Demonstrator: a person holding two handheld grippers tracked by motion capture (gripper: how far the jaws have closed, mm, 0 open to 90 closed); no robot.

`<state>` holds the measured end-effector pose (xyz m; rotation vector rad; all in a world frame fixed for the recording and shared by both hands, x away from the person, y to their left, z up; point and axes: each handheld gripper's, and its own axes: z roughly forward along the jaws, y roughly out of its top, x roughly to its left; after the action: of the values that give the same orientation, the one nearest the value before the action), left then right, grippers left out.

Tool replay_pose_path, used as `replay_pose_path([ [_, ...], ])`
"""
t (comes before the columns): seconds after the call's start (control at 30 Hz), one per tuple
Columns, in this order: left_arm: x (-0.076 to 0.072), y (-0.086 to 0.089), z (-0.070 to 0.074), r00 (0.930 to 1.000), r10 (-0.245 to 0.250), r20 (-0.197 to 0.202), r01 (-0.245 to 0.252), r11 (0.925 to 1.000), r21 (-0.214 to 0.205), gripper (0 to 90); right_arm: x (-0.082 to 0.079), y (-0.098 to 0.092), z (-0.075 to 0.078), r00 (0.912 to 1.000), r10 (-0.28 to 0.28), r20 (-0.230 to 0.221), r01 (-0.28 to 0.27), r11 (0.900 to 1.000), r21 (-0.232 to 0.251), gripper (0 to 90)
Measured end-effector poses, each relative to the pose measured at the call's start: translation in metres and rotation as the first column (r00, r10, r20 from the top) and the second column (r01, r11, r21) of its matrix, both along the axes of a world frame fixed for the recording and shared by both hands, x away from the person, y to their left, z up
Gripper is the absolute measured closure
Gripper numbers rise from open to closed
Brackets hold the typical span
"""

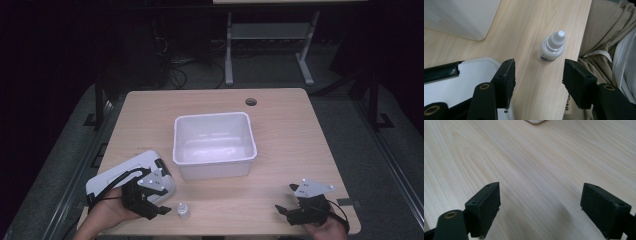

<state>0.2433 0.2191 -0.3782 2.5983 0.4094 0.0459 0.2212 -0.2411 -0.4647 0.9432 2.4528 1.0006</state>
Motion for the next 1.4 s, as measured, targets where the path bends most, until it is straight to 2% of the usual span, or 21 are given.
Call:
replay_pose_path([
  [0.53, -0.002, -0.02, -0.011, 0.9986, -0.048, -0.023, 0.048, 0.9988, -0.007, 42.2, 0.0, 0.0, 0.001, 1.0, 0.003, 0.005, -0.003, 1.0, 0.0, 15.8],
  [1.1, 0.001, -0.036, -0.028, 0.9965, -0.067, -0.049, 0.067, 0.9977, -0.009, 43.3, -0.001, 0.001, 0.001, 1.0, 0.005, 0.005, -0.006, 1.0, 0.003, 15.8],
  [1.4, 0.001, -0.045, -0.033, 0.9966, -0.076, -0.034, 0.077, 0.9965, 0.034, 49.6, -0.001, 0.0, 0.001, 1.0, 0.004, 0.008, -0.004, 1.0, 0.004, 15.8],
])
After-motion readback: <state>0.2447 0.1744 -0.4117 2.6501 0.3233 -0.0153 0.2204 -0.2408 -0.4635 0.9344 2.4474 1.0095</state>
